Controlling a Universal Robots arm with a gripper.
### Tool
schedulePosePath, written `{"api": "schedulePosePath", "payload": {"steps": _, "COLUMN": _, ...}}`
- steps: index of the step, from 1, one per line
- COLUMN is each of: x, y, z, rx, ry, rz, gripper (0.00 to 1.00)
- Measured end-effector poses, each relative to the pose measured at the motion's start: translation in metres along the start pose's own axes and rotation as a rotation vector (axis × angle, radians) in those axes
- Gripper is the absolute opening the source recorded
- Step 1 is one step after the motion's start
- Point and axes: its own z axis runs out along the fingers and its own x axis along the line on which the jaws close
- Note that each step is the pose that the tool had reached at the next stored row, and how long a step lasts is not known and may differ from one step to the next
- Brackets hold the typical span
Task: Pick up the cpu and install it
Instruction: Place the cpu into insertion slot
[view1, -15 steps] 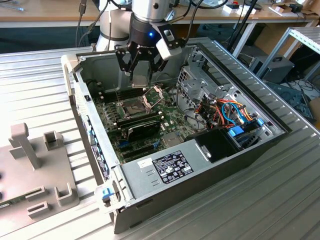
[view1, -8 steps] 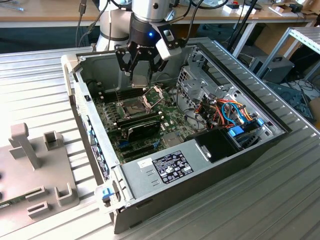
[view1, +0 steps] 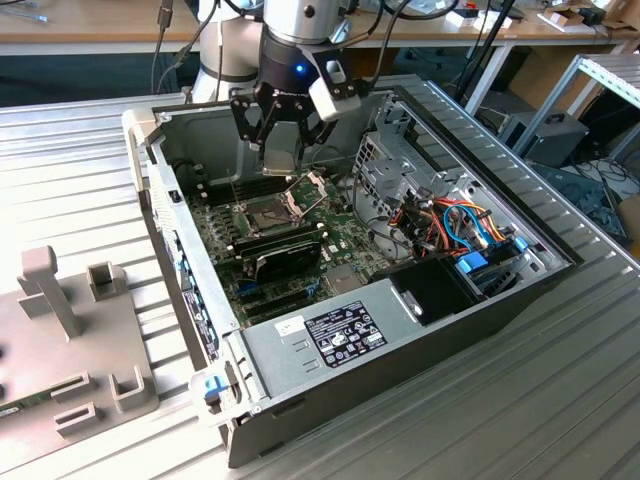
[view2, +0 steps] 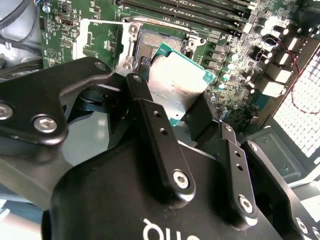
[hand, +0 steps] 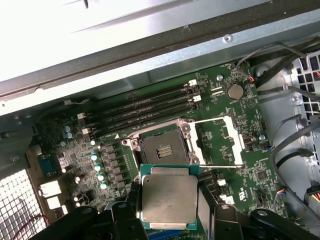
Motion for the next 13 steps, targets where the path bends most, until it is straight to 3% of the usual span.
{"api": "schedulePosePath", "payload": {"steps": 13, "x": 0.0000, "y": 0.0000, "z": 0.0011, "rx": 0.0011, "ry": 0.0088, "rz": 0.202, "gripper": 0.55}}
